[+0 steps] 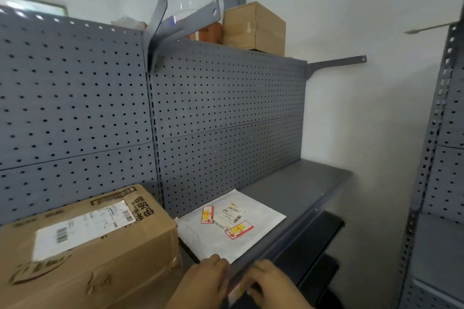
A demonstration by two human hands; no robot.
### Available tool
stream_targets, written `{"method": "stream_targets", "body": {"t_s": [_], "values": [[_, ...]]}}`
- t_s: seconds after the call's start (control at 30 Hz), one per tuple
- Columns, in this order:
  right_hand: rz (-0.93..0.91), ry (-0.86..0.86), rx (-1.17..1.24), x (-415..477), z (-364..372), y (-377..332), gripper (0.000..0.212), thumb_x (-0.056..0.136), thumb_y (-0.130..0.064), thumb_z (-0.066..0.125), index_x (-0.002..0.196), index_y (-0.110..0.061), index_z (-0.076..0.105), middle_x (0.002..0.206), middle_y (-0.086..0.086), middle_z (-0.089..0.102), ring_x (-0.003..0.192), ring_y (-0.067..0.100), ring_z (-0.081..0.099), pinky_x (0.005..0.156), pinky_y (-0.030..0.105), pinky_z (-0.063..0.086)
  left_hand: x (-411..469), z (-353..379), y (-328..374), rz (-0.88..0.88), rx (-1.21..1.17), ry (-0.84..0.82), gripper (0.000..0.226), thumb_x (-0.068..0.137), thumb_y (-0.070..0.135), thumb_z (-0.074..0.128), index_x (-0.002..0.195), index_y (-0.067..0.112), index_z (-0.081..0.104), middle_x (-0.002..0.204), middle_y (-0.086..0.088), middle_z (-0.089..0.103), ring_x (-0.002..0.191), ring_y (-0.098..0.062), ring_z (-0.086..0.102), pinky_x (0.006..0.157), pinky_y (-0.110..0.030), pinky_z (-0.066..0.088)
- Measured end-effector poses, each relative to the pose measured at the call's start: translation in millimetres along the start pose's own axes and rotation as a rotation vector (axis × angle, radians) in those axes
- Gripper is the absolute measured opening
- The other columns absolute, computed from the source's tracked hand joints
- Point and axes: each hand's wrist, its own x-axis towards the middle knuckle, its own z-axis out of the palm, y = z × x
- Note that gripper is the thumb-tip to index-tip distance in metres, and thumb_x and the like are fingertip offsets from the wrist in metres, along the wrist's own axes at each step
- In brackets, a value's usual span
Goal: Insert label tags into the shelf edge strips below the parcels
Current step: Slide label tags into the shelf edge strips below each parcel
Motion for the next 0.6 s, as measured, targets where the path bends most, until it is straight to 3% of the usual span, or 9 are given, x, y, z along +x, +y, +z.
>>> {"method": "stream_targets", "body": {"t_s": [0.17,0.4,0.6], "values": [[-0.158,-0.055,0.073,35,7,18,0.044,0.096,-0.032,0.047,0.139,-0.030,0.039,0.147,-0.010,0.036,0.133,0.011,0.036,0.110,0.020,0.024,14,7,-2,-0.093,-0.030,0.054,0.023,0.092,0.033,0.045,0.113,0.027,0.051,0.119,0.004,0.052,0.107,-0.016,0.054,0.090,-0.030,0.044],[-0.311,-0.143,-0.026,50,5,33,0.023,0.092,-0.030,0.051,0.110,-0.021,0.062,0.125,-0.001,0.052,0.116,0.016,0.046,0.106,0.029,0.037,16,16,-2,-0.176,-0.011,0.183,0.024,0.091,0.030,0.045,0.113,0.028,0.054,0.114,0.008,0.055,0.101,-0.008,0.056,0.083,-0.022,0.043],[-0.355,-0.177,0.068,53,-16,37,0.013,0.091,-0.022,0.054,0.101,-0.020,0.062,0.112,-0.001,0.055,0.104,0.015,0.048,0.094,0.027,0.041,2,24,-3,-0.230,0.011,0.249,0.026,0.091,0.028,0.043,0.114,0.027,0.056,0.114,0.008,0.056,0.100,-0.010,0.057,0.082,-0.022,0.043]]}}
